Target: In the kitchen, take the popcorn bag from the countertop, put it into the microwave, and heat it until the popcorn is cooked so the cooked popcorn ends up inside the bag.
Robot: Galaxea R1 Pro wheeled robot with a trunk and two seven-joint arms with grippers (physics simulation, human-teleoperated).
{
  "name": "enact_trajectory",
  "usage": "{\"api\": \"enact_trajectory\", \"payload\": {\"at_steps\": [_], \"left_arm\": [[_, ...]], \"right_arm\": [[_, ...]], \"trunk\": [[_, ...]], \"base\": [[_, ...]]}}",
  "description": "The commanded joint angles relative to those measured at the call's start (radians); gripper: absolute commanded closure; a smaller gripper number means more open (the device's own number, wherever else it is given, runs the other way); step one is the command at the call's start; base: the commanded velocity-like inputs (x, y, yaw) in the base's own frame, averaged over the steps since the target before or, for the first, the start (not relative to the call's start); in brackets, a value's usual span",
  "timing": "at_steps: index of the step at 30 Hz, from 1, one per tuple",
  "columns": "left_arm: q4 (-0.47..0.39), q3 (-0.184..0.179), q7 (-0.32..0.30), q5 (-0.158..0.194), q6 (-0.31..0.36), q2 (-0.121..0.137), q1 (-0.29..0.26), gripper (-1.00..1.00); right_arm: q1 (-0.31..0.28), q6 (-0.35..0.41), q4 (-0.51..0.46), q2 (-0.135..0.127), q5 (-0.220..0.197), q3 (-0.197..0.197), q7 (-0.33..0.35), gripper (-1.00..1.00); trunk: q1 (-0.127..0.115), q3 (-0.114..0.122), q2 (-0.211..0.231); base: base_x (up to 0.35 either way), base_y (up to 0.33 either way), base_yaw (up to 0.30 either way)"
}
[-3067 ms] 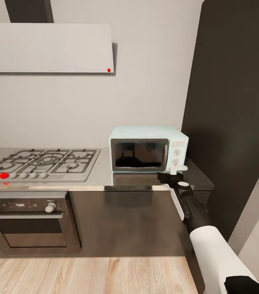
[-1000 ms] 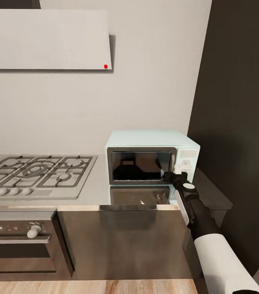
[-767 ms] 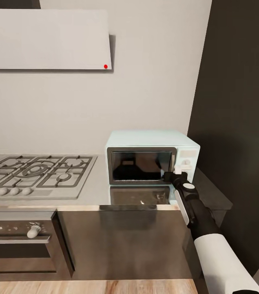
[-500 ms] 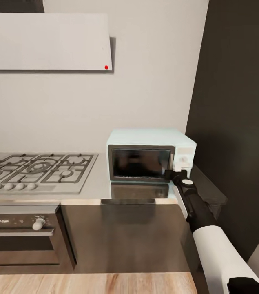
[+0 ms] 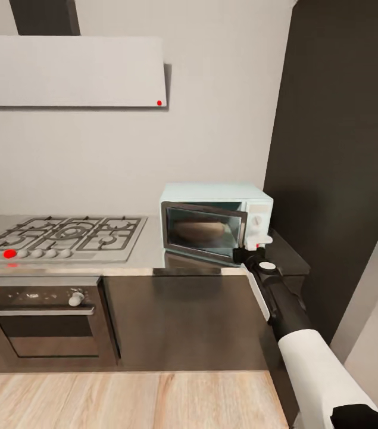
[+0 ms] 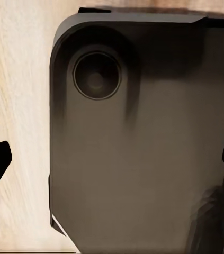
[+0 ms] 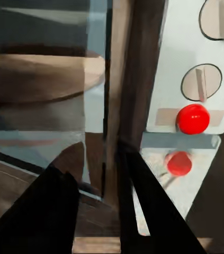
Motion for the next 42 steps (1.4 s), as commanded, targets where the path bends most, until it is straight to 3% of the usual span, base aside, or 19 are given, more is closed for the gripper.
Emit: {"api": "enact_trajectory", "payload": {"at_steps": [1, 12, 27, 28, 42], "left_arm": [[-0.001, 0.001, 0.000, 0.007, -0.001, 0.000, 0.000, -1.00], [-0.001, 0.001, 0.000, 0.007, -0.001, 0.000, 0.000, -1.00], [-0.001, 0.001, 0.000, 0.007, -0.001, 0.001, 0.000, -1.00], [-0.001, 0.001, 0.000, 0.007, -0.001, 0.001, 0.000, -1.00], [0.001, -0.002, -0.002, 0.005, 0.001, 0.003, 0.001, -1.00]], "right_arm": [[-0.001, 0.008, -0.001, -0.001, 0.023, -0.057, -0.008, 1.00], [-0.001, 0.008, -0.001, 0.000, 0.023, -0.057, -0.008, 1.00], [-0.001, 0.008, -0.001, -0.001, 0.023, -0.057, -0.006, 1.00], [-0.001, 0.008, -0.001, -0.001, 0.023, -0.057, -0.006, -1.00], [-0.001, 0.016, 0.000, -0.005, 0.019, -0.067, -0.008, -1.00]], "trunk": [[-0.001, -0.001, -0.001], [-0.001, -0.001, -0.001], [-0.001, -0.001, -0.001], [-0.001, -0.001, -0.001], [-0.001, -0.001, -0.001]], "base": [[-0.340, 0.000, 0.000], [-0.315, 0.000, 0.000], [-0.014, 0.000, 0.000], [0.000, 0.000, 0.000], [0.198, 0.000, 0.000]]}}
